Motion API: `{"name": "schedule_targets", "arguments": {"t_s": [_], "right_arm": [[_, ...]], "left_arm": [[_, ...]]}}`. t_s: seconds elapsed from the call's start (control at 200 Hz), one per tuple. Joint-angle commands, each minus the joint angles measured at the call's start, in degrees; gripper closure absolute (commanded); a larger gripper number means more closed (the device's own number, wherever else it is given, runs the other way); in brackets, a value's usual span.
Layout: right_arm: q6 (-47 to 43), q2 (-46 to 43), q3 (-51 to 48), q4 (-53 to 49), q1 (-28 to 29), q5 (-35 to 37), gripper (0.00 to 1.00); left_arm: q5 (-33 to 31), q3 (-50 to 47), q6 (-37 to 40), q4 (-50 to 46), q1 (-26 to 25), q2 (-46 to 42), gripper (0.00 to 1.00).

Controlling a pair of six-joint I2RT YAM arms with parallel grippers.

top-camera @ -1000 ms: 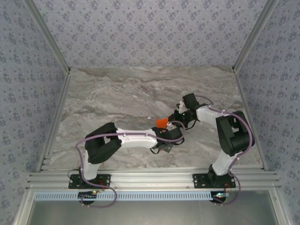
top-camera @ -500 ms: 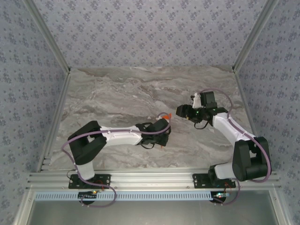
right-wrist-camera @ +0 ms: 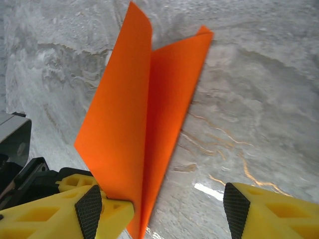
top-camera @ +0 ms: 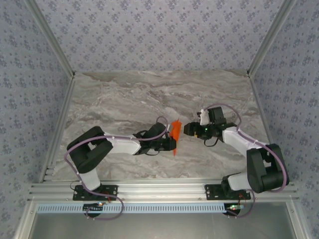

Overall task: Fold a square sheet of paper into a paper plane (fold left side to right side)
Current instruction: Fold the wing for the fifth time at the center of the table.

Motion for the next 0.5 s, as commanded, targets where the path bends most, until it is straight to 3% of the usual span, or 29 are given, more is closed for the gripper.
{"name": "schedule_targets", "arguments": {"t_s": [0.0, 0.19, 0.495], "right_arm": [[-1.3, 1.2, -1.5, 3.4, 0.9, -1.3, 0.32], [1.2, 3.5, -3.4, 10.2, 2.6, -2.7, 0.35], [1.6, 5.6, -3.9, 10.3, 3.4, 0.4, 0.35]], "left_arm": [[4.0, -0.9, -3.5, 8.6, 0.7, 1.2, 0.90], [5.7, -2.9, -6.4, 14.1, 1.7, 2.2, 0.90], [6.0, -2.4, -7.8, 15.1, 1.7, 5.1, 0.92]]}}
